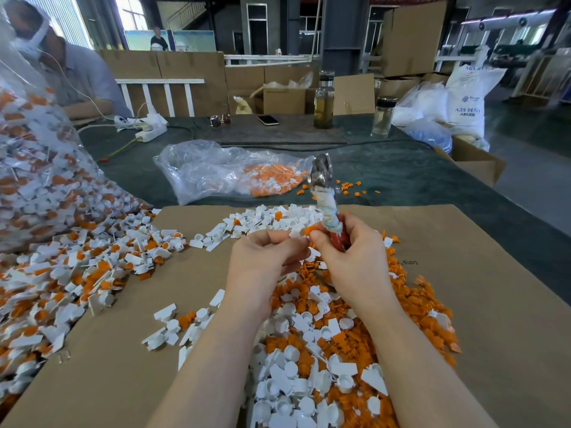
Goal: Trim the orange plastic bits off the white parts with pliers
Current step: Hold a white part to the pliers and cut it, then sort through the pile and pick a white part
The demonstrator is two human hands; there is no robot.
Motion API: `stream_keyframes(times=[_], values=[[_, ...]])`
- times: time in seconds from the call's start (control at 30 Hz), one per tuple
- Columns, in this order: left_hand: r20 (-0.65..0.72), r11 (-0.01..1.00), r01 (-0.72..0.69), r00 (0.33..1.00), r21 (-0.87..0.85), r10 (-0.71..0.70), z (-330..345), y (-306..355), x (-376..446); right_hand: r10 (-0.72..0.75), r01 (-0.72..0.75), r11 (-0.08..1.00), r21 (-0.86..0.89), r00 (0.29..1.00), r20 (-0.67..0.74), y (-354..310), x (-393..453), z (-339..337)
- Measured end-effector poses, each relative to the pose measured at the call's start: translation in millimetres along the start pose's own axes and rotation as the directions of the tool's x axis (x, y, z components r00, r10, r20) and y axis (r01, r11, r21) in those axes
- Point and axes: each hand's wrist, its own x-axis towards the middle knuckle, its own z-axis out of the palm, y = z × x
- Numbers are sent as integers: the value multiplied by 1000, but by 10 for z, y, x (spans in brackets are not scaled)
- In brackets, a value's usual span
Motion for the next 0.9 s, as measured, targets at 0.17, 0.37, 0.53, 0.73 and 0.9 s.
stream_keyframes(times=[0.17, 0.37, 0.53, 0.73, 0.9], values=[[-14, 999, 29, 999, -38, -29, 13, 2, -5, -22, 23, 999, 27, 999, -31, 6, -3, -18], [13, 996, 41, 999, -83, -40, 27, 32, -34, -55, 55, 998, -6, 997, -48, 13, -13, 9], [26, 998, -29, 999, -57, 30, 41, 63, -59, -73, 70, 997, -34, 995, -72, 19, -23, 21], [7, 989, -144, 990, 47, 143, 47, 55, -69, -64, 58, 995, -81, 996, -69, 36, -13, 15], [5, 956, -191, 981, 223, 195, 9, 50, -52, -50, 47, 991, -127, 999, -22, 39, -9, 0]])
